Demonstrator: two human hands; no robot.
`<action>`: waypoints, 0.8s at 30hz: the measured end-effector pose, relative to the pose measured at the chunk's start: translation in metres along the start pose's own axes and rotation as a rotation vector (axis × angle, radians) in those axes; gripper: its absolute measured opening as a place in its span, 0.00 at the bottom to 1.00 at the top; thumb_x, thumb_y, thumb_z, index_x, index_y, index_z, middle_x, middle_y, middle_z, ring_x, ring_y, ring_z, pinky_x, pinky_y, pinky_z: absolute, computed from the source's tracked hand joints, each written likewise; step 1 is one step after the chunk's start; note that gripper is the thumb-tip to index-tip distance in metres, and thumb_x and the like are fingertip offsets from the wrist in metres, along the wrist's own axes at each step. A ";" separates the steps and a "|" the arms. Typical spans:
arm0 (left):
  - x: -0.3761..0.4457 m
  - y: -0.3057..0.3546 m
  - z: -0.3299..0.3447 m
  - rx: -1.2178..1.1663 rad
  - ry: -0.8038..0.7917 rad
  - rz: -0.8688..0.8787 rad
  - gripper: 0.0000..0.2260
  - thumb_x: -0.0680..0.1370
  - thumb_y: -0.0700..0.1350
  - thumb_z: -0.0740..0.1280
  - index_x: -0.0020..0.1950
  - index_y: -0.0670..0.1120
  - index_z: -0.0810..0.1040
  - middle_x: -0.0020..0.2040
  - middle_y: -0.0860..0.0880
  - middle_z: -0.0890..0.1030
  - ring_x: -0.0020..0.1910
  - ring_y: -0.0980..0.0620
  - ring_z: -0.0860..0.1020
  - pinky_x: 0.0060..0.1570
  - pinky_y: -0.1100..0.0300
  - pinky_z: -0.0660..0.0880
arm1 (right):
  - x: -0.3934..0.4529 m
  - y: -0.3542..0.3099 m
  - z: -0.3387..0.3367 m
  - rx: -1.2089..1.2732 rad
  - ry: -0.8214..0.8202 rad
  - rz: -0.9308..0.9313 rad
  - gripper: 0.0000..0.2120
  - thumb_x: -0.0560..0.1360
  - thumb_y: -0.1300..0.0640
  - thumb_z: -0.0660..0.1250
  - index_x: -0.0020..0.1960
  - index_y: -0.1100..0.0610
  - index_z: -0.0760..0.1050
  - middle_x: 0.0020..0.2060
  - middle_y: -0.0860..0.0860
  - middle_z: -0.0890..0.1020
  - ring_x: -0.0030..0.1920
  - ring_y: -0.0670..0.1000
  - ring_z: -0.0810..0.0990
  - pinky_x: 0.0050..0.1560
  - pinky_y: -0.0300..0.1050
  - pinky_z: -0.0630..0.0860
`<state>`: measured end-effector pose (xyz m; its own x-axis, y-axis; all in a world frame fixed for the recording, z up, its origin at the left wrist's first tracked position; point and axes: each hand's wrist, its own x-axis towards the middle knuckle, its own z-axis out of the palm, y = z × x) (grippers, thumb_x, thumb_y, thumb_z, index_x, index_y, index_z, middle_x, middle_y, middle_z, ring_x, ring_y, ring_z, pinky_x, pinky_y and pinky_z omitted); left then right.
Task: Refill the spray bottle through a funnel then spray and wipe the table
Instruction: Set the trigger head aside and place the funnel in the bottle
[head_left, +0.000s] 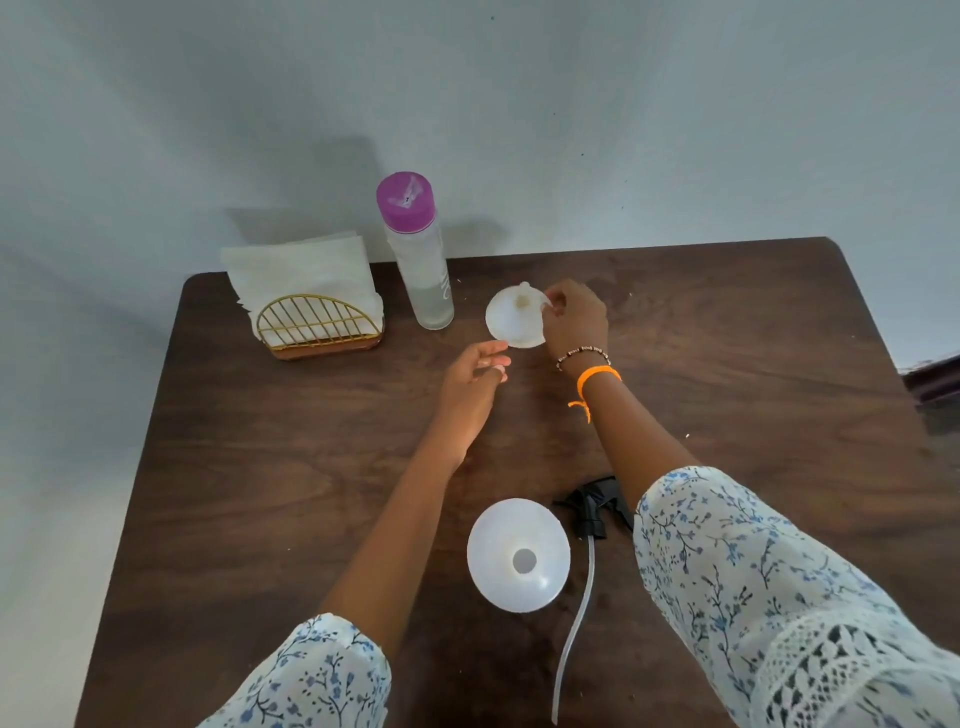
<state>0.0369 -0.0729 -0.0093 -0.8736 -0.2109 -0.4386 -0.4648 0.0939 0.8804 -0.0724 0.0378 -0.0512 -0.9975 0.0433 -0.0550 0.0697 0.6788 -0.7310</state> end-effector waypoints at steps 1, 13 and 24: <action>-0.003 0.000 -0.001 0.004 -0.001 -0.002 0.12 0.79 0.41 0.58 0.61 0.50 0.74 0.55 0.53 0.77 0.54 0.56 0.77 0.56 0.64 0.72 | -0.007 0.000 -0.003 0.030 0.012 0.008 0.05 0.71 0.63 0.64 0.46 0.60 0.77 0.44 0.56 0.81 0.45 0.55 0.78 0.43 0.41 0.69; -0.104 -0.006 -0.015 -0.075 0.044 0.116 0.07 0.79 0.43 0.60 0.50 0.49 0.77 0.52 0.52 0.80 0.52 0.56 0.79 0.57 0.62 0.73 | -0.134 -0.025 -0.091 0.436 0.160 0.012 0.09 0.72 0.65 0.65 0.50 0.57 0.79 0.41 0.48 0.80 0.38 0.41 0.77 0.39 0.31 0.74; -0.172 -0.054 -0.012 0.030 -0.069 0.179 0.17 0.75 0.36 0.64 0.61 0.52 0.75 0.62 0.52 0.77 0.63 0.52 0.73 0.66 0.49 0.69 | -0.222 -0.013 -0.119 0.646 -0.097 0.152 0.11 0.76 0.66 0.62 0.52 0.58 0.80 0.40 0.53 0.80 0.27 0.39 0.73 0.23 0.32 0.67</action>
<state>0.2145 -0.0531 0.0204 -0.9501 -0.1215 -0.2875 -0.3041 0.1531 0.9403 0.1479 0.1059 0.0516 -0.9735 0.0173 -0.2281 0.2288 0.0936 -0.9690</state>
